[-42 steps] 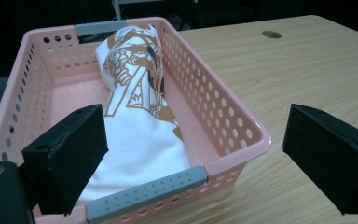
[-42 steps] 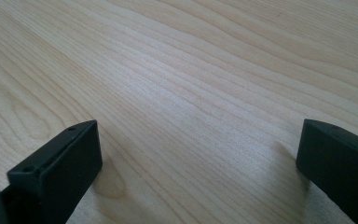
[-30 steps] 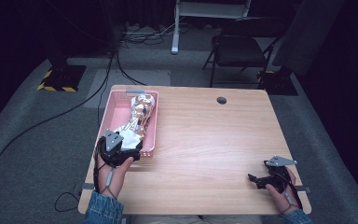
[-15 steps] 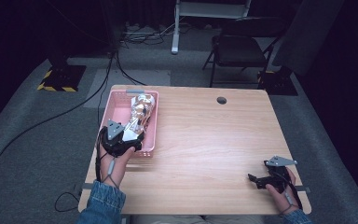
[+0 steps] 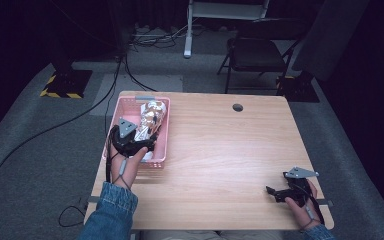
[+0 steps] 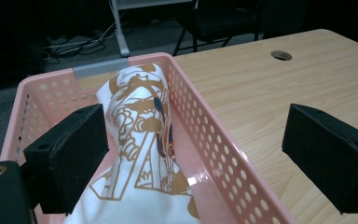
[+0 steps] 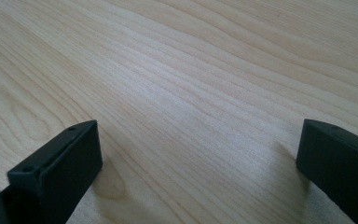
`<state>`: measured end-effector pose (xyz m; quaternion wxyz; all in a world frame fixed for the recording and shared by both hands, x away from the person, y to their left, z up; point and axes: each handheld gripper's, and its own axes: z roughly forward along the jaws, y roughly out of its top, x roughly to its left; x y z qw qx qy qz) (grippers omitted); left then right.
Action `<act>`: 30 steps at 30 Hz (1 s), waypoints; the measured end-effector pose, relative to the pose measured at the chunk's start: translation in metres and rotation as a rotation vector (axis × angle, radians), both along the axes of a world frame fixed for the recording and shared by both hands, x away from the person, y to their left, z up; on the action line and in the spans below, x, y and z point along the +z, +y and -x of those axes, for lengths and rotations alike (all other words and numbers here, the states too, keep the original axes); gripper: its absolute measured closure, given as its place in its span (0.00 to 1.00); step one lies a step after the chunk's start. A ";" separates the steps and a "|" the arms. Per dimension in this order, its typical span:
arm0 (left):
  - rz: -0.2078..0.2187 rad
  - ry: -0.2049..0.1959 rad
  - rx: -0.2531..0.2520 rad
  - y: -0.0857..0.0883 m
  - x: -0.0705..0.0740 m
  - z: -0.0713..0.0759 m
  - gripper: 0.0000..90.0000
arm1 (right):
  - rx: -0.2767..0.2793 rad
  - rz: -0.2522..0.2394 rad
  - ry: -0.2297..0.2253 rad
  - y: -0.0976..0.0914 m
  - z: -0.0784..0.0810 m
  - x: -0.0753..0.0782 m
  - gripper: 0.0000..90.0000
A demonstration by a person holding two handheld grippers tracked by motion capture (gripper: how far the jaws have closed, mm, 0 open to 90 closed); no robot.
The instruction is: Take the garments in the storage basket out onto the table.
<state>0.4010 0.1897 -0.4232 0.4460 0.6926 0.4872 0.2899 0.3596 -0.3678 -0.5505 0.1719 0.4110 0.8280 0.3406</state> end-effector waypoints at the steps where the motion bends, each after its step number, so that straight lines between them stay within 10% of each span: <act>1: -0.006 -0.001 0.001 0.000 0.001 -0.002 0.07 | 0.000 0.000 0.000 0.000 0.000 0.000 0.00; 30: -0.028 0.074 0.065 0.006 -0.021 -0.069 0.07 | 0.001 0.000 0.000 0.000 0.000 0.000 0.00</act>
